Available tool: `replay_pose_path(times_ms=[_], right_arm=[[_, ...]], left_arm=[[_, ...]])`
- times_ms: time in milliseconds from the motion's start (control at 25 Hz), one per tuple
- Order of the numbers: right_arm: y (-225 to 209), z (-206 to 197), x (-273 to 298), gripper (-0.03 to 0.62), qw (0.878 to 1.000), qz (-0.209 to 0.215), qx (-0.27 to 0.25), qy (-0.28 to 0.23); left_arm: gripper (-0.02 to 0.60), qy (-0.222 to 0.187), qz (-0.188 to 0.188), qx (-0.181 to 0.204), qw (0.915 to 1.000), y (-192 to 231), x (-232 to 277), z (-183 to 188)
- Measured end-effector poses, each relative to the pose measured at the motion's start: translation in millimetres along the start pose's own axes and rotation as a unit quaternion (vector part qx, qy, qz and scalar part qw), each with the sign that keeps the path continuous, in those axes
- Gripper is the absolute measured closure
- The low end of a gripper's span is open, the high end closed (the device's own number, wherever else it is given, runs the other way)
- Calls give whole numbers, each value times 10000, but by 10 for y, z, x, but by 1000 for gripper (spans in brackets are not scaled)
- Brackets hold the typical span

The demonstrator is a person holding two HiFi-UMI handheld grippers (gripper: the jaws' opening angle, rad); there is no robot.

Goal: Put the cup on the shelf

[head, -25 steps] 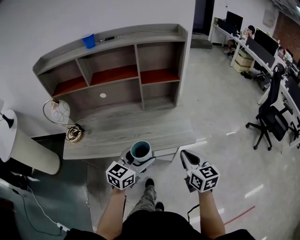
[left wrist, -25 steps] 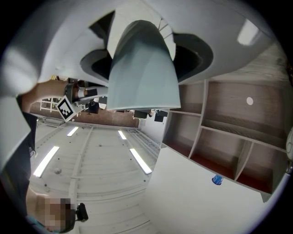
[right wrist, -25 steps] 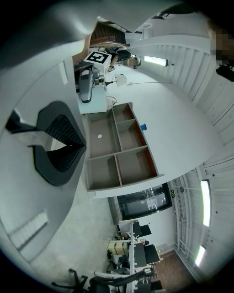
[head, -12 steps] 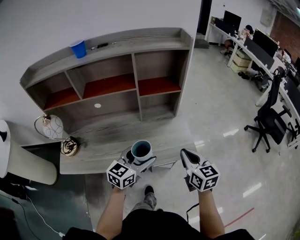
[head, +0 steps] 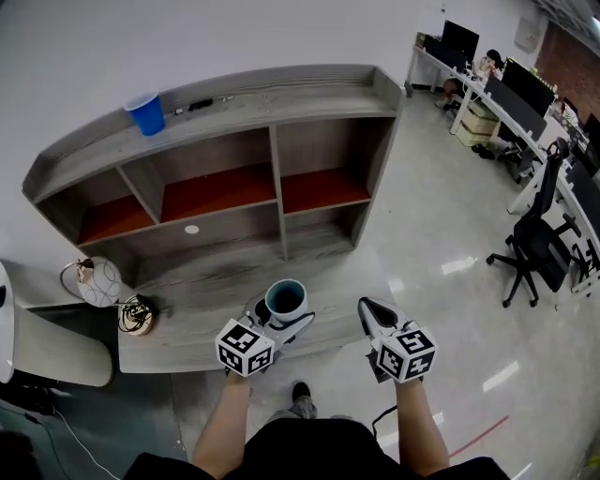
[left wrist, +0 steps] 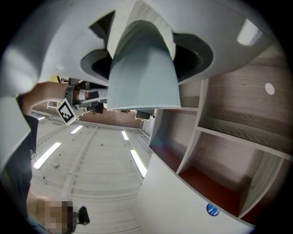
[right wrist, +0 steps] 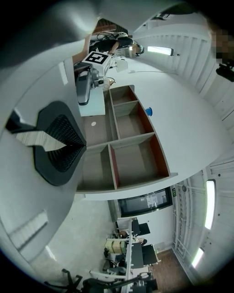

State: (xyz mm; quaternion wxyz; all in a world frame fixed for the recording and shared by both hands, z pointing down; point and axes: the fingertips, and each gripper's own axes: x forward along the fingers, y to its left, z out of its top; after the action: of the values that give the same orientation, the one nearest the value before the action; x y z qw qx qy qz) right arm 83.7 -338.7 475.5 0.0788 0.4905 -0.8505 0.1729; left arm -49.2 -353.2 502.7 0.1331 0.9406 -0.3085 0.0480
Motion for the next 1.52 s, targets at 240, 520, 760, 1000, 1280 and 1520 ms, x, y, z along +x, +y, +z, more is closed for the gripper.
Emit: replay_pose_path(times_ms=[240, 520, 760, 1000, 1280, 1520], right_arm=[[-12, 31, 150, 582, 10000, -12, -35, 59], [-65, 85, 259, 582, 9999, 126, -67, 93], [-55, 223, 364, 582, 9987, 452, -228, 48], [-115, 358, 409, 582, 9977, 602, -309, -56], [-207, 404, 385, 582, 9975, 637, -296, -121], [-227, 392, 384, 582, 9974, 659, -273, -115]], left_arm=[[213, 30, -157, 3, 9999, 87, 136, 36], [213, 71, -153, 14, 9999, 89, 277, 41], [213, 23, -9, 99, 9999, 58, 366, 109], [213, -51, 74, 201, 9998, 56, 462, 229], [213, -42, 77, 261, 9996, 5, 569, 261], [213, 0, 88, 261, 9996, -15, 594, 237]])
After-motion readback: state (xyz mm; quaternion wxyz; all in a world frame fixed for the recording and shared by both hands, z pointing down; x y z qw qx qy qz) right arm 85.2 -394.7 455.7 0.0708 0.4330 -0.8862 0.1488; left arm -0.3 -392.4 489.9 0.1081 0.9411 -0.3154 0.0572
